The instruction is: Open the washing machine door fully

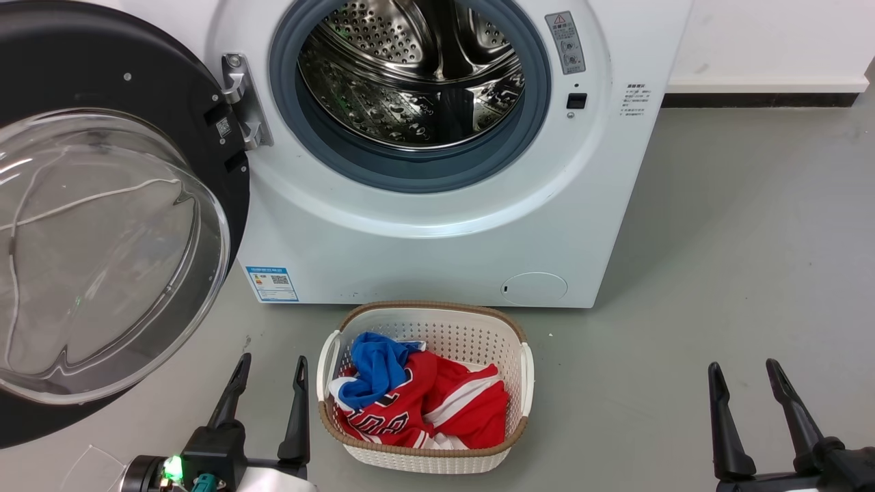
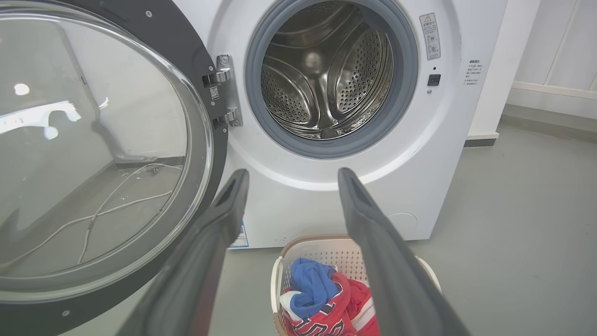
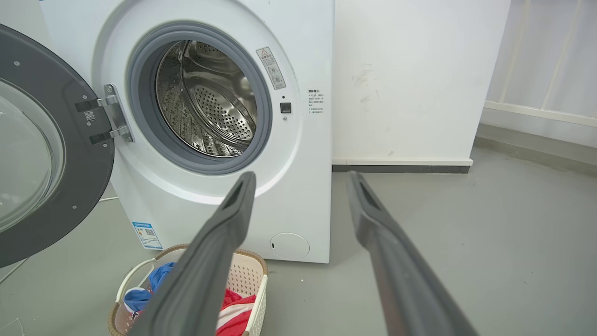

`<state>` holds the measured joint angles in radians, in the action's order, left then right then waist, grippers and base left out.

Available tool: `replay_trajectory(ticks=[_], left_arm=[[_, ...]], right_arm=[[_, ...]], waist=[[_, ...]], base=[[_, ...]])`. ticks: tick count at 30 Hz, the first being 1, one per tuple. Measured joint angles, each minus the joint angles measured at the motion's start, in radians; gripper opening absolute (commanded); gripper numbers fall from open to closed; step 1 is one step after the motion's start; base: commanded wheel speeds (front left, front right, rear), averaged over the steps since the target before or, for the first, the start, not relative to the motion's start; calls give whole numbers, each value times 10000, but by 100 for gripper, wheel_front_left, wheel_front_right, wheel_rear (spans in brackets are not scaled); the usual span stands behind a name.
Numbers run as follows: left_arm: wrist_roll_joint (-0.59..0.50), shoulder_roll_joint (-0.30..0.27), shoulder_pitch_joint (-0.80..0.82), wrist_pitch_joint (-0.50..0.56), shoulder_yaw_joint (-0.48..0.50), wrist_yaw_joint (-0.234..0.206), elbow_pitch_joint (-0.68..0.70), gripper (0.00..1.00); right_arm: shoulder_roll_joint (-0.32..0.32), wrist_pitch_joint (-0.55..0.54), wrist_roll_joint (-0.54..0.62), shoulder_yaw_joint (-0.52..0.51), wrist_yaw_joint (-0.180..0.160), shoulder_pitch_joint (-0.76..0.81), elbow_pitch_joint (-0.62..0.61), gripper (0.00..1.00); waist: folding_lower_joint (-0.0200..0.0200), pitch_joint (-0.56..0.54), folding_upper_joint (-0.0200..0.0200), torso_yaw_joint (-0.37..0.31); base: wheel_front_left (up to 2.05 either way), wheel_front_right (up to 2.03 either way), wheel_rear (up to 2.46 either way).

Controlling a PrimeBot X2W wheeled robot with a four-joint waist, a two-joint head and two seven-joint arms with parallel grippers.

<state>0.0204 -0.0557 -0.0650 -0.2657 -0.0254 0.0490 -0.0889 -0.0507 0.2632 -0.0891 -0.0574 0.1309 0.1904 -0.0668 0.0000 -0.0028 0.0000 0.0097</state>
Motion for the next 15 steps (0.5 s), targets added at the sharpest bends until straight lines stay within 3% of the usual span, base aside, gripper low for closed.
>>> replay_trajectory(ticks=[10, 11, 15], left_arm=[[0, 15, -36, 0, -15, -213, -42, 100], [2, 15, -36, 0, -13, -224, -48, 0], [8, 27, -163, 0, -21, -224, -389, 0]], right_arm=[[0, 0, -77, -25, 0, 1, 69, 100], [0, 0, -86, -27, 0, 1, 69, 0], [2, -15, -84, 12, 2, 10, 384, 0]], waist=[[0, 18, 0, 12], [0, 15, 0, 15], [0, 13, 0, 17]], base=[[0, 0, 0], [0, 0, 0], [0, 0, 0]])
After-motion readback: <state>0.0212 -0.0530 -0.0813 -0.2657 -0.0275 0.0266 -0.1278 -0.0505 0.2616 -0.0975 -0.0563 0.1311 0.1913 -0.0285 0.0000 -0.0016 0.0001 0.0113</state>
